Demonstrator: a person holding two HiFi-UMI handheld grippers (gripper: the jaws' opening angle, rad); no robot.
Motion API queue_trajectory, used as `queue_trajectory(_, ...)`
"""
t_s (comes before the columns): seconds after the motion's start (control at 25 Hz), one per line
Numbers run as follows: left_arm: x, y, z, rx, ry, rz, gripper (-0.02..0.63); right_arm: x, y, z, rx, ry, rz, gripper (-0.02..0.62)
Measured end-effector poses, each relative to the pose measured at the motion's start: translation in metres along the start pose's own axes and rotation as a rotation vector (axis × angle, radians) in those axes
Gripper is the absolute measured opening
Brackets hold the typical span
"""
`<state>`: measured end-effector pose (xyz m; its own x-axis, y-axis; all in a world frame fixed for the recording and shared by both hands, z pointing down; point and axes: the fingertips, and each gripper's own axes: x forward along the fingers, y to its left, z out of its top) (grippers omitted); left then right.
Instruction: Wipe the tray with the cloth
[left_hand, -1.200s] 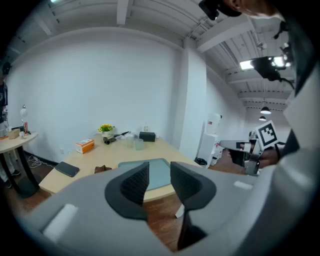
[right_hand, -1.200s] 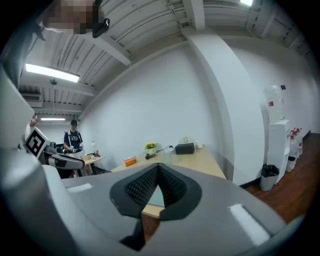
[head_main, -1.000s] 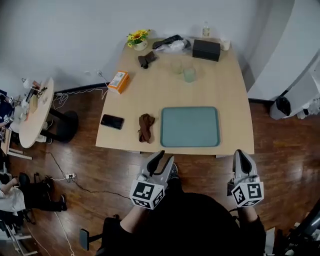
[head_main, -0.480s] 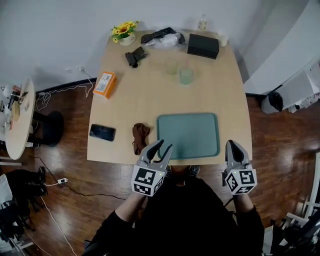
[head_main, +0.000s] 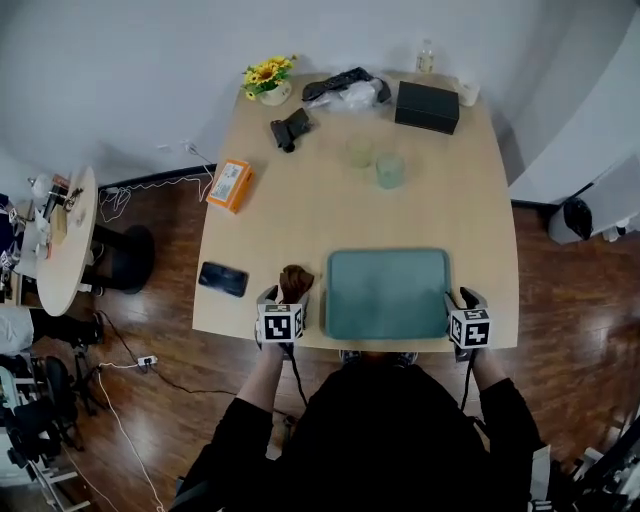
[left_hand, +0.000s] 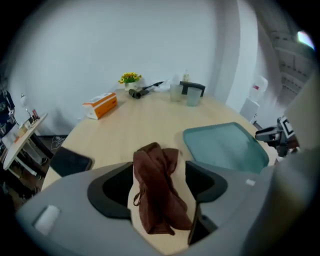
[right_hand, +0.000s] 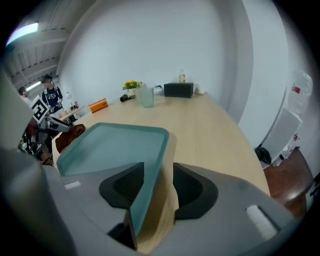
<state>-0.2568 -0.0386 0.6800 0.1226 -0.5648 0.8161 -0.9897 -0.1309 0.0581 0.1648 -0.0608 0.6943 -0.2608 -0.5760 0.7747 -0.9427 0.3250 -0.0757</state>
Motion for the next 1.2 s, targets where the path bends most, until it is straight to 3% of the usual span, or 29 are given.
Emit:
queue_trajectory(0.2, 0.027, 0.004, -0.026, 0.025, 0.125, -0.026, 0.313, 0.015, 0.009, -0.019, 0.003, 0.065, 0.062, 0.142)
queue_trajectory(0.36, 0.035, 0.003, -0.028, 0.044, 0.144, -0.029, 0.286, 0.018, 0.012, -0.018, 0.037, 0.060, 0.110, 0.091)
queue_trajectory(0.4, 0.034, 0.002, -0.027, 0.052, 0.144, -0.025, 0.106, 0.018, 0.012, -0.018, 0.047, 0.058, 0.116, 0.086)
queue_trajectory(0.44, 0.033, 0.000, -0.026, 0.061, 0.146, -0.023, 0.082, 0.017, 0.011, -0.018, 0.054, 0.056, 0.120, 0.083)
queue_trajectory(0.76, 0.035, -0.042, 0.029, 0.124, 0.076, -0.115, 0.074, 0.018, 0.015, -0.020, 0.055, 0.043, 0.117, 0.081)
queue_trajectory(0.88, 0.050, -0.066, 0.045, 0.139, 0.109, -0.146, 0.074, 0.018, 0.015, -0.019, 0.057, 0.039, 0.118, 0.081)
queue_trajectory(1.04, 0.070, -0.080, 0.055, 0.205, 0.183, -0.104, 0.074, 0.018, 0.016, -0.019, 0.059, 0.033, 0.117, 0.081)
queue_trajectory(1.2, 0.077, -0.095, 0.068, 0.229, 0.177, -0.113, 0.074, 0.017, 0.018, -0.018, 0.055, 0.024, 0.115, 0.081)
